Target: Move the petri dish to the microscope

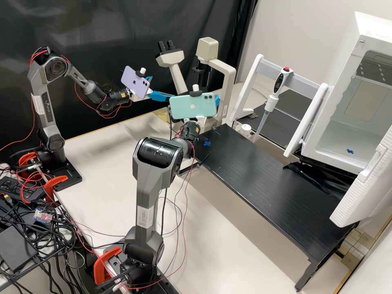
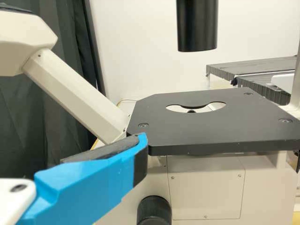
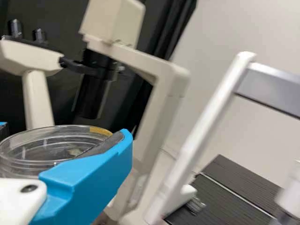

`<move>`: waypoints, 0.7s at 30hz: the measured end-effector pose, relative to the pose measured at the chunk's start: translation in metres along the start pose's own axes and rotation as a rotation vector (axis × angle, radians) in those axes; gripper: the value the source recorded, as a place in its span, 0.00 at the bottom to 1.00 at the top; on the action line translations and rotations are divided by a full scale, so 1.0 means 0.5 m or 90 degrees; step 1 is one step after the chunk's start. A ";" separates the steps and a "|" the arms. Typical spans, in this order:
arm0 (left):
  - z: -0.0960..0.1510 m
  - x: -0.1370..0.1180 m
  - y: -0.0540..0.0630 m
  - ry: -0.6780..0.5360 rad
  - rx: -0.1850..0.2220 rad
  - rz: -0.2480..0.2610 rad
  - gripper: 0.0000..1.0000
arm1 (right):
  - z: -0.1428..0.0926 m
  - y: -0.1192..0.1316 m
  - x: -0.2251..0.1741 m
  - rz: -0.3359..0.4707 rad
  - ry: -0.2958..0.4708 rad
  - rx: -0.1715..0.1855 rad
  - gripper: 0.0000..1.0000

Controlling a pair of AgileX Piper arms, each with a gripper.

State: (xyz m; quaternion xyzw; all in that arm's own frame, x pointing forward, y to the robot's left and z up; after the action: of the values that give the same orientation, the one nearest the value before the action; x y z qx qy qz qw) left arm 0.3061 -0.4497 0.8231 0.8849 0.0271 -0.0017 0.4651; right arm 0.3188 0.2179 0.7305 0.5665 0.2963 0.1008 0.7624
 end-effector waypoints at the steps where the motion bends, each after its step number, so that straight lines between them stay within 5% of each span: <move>1: 0.000 0.000 0.000 0.000 0.000 0.000 1.00 | -0.003 -0.007 0.010 -0.010 0.001 0.001 0.00; 12: 0.000 0.000 0.000 0.000 0.000 0.000 1.00 | -0.001 -0.086 0.099 -0.099 -0.034 0.024 0.00; 21: 0.000 0.000 0.000 0.000 0.000 0.000 1.00 | 0.013 -0.114 0.150 -0.106 -0.043 0.033 0.00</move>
State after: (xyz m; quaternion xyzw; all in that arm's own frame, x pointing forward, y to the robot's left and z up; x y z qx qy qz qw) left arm 0.3061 -0.4497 0.8231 0.8849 0.0271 -0.0017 0.4651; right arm 0.3725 0.2303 0.6536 0.5624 0.3192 0.0102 0.7627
